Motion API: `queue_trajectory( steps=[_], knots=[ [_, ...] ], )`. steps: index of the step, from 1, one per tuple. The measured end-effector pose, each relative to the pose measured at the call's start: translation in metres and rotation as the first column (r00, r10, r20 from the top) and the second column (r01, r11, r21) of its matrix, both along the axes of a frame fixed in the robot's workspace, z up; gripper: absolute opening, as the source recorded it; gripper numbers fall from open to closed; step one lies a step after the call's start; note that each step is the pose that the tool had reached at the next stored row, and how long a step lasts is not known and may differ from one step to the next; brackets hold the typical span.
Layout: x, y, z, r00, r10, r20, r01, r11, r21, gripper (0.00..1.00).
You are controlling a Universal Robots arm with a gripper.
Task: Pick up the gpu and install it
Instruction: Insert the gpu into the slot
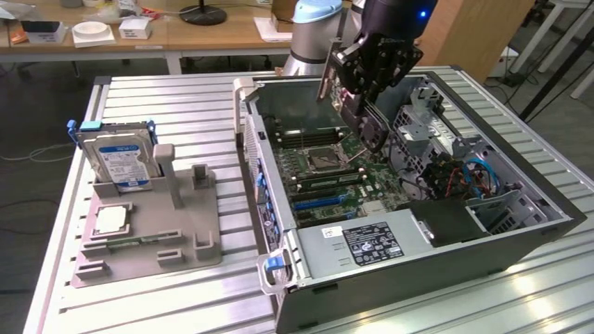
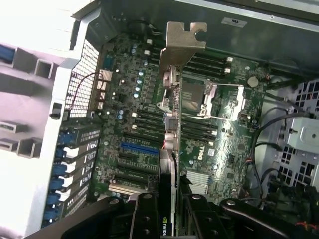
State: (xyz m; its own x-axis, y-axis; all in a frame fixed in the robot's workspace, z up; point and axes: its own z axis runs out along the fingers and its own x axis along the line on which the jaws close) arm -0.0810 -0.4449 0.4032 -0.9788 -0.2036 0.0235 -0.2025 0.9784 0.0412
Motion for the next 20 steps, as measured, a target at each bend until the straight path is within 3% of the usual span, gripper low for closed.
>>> queue_trajectory(
  steps=[5,10,14,20],
  knots=[
    [0.0012,0.0000,-0.0003,0.9978,0.067,0.0000,-0.067,0.9978,0.0000,0.26],
    [0.0028,0.0000,-0.0005,0.9911,0.133,0.0000,-0.133,0.9911,0.0000,0.26],
    [0.0042,0.0000,-0.0007,0.9828,0.185,0.0000,-0.185,0.9828,0.0001,0.26],
    [0.0063,0.0000,-0.0009,0.9650,0.262,0.0000,-0.262,0.9650,0.0000,0.26]
  ],
)
